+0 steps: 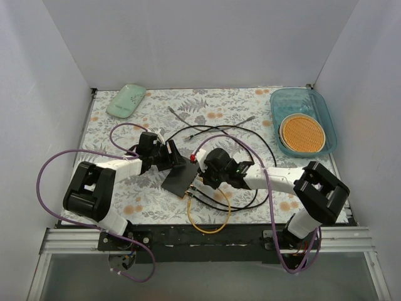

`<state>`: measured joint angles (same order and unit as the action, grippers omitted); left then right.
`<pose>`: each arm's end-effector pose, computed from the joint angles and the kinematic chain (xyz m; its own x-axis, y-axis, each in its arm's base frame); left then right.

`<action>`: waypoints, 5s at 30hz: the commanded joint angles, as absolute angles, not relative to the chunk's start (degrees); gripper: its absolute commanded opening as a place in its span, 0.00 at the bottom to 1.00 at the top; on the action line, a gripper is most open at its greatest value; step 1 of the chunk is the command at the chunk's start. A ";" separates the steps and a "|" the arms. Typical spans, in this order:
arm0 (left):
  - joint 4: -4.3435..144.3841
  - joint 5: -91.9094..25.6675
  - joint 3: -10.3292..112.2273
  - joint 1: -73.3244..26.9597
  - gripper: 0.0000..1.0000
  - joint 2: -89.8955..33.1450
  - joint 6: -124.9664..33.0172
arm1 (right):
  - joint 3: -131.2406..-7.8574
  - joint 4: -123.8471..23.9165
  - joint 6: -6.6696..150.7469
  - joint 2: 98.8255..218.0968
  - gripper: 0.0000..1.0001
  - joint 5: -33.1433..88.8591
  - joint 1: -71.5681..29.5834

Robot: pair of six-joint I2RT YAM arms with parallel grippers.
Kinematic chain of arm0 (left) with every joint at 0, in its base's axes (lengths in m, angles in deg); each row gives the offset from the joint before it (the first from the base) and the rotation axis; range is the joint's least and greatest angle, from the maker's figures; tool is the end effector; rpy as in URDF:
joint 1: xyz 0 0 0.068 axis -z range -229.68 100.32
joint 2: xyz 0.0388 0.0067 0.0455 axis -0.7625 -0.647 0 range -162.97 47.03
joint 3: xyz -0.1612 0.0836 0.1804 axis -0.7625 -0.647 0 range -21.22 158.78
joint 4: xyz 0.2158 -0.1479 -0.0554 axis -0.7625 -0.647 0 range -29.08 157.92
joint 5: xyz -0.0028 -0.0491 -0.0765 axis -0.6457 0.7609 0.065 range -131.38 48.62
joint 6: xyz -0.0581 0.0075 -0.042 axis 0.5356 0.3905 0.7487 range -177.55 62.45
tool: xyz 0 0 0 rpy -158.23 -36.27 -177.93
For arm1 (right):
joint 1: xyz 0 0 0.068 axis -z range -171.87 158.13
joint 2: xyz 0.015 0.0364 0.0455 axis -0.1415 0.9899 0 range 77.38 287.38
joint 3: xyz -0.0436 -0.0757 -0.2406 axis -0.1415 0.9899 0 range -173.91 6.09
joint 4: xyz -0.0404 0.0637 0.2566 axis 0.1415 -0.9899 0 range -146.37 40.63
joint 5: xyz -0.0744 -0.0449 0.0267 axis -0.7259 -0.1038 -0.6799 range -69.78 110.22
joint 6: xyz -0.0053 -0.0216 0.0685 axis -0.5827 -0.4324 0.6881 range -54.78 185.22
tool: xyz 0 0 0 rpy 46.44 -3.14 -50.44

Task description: Insert the plug into the switch port

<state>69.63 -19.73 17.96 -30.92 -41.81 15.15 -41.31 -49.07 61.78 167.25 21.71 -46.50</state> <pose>0.2866 -0.1206 0.1112 -0.7179 -0.6933 0.0625 -0.5129 0.4661 -0.7209 0.1981 0.2817 0.1449 -0.3382 -0.5803 -0.7408 -0.8482 0.5289 -0.0272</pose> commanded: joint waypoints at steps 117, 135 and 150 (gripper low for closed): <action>68.27 -16.16 13.85 -30.79 0.52 -42.00 14.78 | -36.54 -17.73 77.61 166.33 0.01 10.55 -52.25; 66.51 -15.72 11.92 -30.79 0.50 -40.33 16.01 | -36.10 -10.08 85.52 175.02 0.01 12.31 -52.25; 66.86 -14.22 10.16 -30.52 0.35 -39.10 17.24 | -37.15 -7.09 89.13 177.49 0.01 9.93 -52.25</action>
<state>75.12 -23.03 12.98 -32.82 -40.28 15.02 -33.86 -19.70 87.24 176.05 14.20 -52.64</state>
